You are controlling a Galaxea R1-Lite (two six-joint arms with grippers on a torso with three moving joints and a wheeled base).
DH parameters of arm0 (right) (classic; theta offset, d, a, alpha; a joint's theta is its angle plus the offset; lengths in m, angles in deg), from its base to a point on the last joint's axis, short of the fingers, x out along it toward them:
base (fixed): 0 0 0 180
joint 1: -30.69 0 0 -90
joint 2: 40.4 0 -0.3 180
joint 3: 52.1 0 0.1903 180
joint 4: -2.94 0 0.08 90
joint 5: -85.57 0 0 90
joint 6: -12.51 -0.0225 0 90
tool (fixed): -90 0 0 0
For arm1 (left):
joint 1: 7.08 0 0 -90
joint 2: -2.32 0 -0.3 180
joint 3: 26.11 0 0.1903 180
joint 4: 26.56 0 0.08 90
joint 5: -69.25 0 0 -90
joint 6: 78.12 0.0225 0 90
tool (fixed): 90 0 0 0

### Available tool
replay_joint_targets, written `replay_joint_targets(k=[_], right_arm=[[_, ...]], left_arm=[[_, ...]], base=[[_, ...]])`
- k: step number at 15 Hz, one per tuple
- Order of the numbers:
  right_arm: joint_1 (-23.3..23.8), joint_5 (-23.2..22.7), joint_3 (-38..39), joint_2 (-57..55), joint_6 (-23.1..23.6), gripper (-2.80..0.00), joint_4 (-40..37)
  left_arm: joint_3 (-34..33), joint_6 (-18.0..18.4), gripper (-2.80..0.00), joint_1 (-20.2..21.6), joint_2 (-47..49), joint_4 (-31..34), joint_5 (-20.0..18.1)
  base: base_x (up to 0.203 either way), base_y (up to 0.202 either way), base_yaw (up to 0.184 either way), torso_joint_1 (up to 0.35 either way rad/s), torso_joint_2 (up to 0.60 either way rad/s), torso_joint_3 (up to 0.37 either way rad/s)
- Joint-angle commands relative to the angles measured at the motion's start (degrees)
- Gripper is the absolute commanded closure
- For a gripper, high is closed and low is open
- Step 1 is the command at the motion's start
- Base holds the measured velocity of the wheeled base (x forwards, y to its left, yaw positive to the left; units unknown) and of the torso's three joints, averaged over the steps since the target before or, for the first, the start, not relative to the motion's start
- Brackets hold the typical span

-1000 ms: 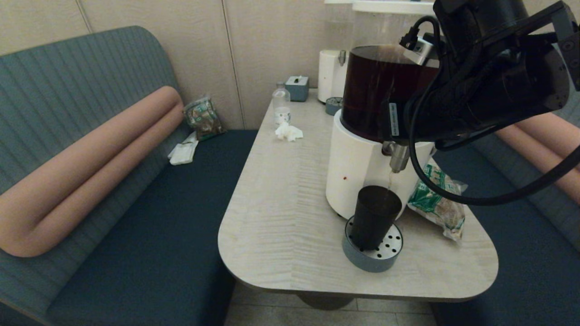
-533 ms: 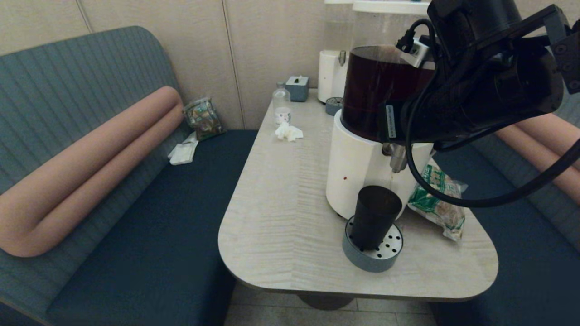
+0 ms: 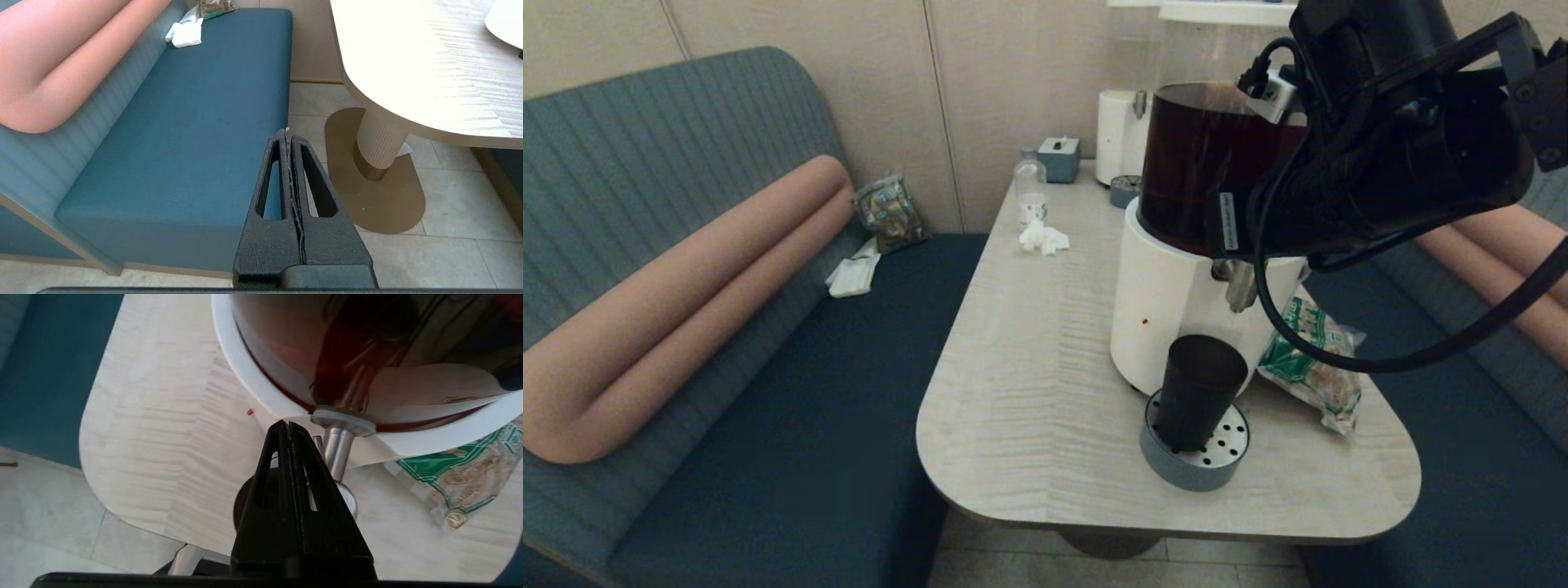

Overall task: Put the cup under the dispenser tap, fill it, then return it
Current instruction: Turn off the faucet

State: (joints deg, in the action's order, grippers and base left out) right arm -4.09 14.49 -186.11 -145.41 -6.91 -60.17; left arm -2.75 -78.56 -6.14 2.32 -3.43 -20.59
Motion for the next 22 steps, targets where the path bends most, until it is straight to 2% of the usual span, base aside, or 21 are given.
replay_joint_targets(k=[1, 4, 17, 22], right_arm=[[0.0, 0.3, 0.0, 0.1, 0.1, 0.0, -0.2], [0.0, 1.5, 0.0, 0.1, 0.1, 0.0, -0.2], [-0.4, 0.9, -0.1, 0.2, 0.6, 0.0, -0.1], [-1.9, -2.8, -0.1, 1.3, 1.2, 0.0, 0.4]], left_arm=[[0.0, -0.1, 0.0, 0.0, 0.1, 0.0, 0.0], [0.0, 0.0, 0.0, 0.0, 0.1, -0.1, 0.0], [0.0, -0.1, 0.0, 0.0, 0.1, -0.1, 0.0], [0.0, -0.1, 0.0, -0.1, 0.1, 0.0, 0.0]], base=[[0.0, 0.0, 0.0, 0.0, 0.0, 0.0], [0.0, 0.0, 0.0, 0.0, 0.0, 0.0], [0.0, 0.0, 0.0, 0.0, 0.0, 0.0], [0.0, 0.0, 0.0, 0.0, 0.0, 0.0]])
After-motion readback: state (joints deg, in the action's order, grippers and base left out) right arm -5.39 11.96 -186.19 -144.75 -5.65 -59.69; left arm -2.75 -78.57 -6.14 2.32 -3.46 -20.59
